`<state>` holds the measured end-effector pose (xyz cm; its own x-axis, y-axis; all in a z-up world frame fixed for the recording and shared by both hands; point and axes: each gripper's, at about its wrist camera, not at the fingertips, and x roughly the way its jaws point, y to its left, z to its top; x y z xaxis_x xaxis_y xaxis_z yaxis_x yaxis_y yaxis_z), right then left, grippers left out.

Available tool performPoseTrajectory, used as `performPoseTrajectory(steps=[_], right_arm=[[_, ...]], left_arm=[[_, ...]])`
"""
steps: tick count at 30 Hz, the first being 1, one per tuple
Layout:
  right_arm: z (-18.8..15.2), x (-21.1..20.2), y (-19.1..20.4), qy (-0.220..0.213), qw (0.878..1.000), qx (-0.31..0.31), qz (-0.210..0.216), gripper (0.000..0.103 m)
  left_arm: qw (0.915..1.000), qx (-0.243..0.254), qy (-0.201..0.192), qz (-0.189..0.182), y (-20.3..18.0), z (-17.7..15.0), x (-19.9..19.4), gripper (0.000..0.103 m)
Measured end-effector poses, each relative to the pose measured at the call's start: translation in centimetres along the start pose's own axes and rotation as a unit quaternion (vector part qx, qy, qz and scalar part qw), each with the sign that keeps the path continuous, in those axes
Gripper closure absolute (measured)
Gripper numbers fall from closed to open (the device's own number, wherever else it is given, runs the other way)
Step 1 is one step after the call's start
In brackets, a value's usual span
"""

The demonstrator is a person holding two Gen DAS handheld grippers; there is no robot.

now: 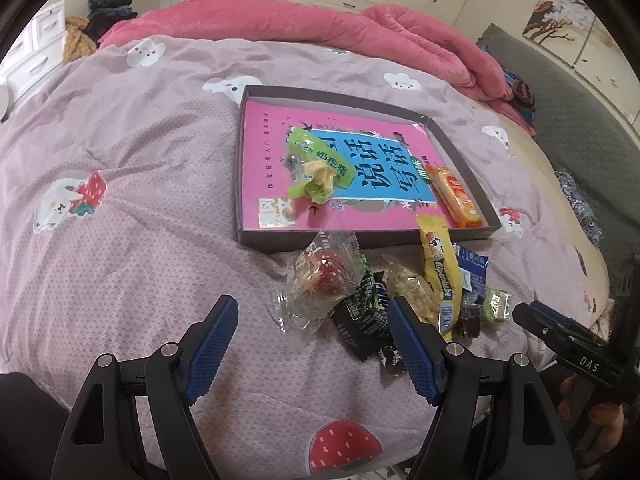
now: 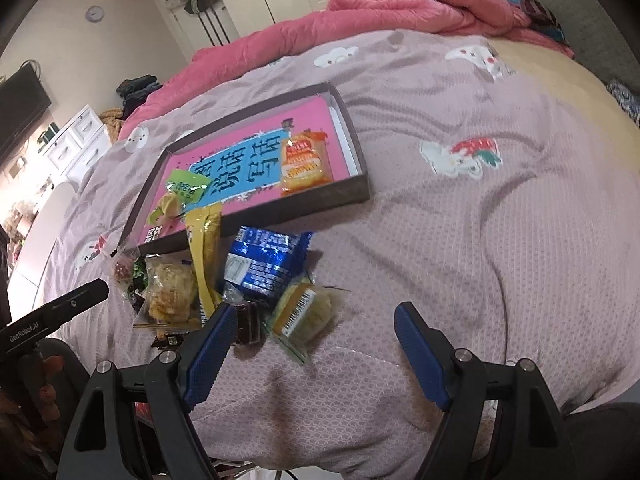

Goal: Organize snacks
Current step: 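Grasp the clear red-candy bag with the left tool while the right tool grasps a small yellow-green packet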

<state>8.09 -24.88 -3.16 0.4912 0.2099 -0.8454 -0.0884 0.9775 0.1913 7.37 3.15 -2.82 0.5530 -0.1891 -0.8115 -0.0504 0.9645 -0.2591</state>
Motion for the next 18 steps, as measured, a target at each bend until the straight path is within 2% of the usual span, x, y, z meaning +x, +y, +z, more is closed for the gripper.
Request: performPoseTrajectory(steps=[3,5,10,18], right_arm=[[-0.2,0.7,-0.4,0.017,1.0,0.013,0.008,0.024],[-0.2,1.1,-0.4,0.024,0.999,0.017,0.013,0.029],[-0.1,2.0,-0.1,0.034,0.999,0.019,0.029,0.04],[0.3,3.4,0.5,0.041,0.998,0.023,0.041,0.049]], left_arm=[[1.0,0.0,-0.001,0.002,0.0,0.0,0.1,0.025],[1.0,0.0,-0.002,0.001,0.0,0.0,0.1,0.025],[1.0,0.005,-0.005,0.002,-0.1,0.1,0.3,0.025],[0.9999,0.007,-0.007,0.004,0.0,0.3,0.9,0.025]])
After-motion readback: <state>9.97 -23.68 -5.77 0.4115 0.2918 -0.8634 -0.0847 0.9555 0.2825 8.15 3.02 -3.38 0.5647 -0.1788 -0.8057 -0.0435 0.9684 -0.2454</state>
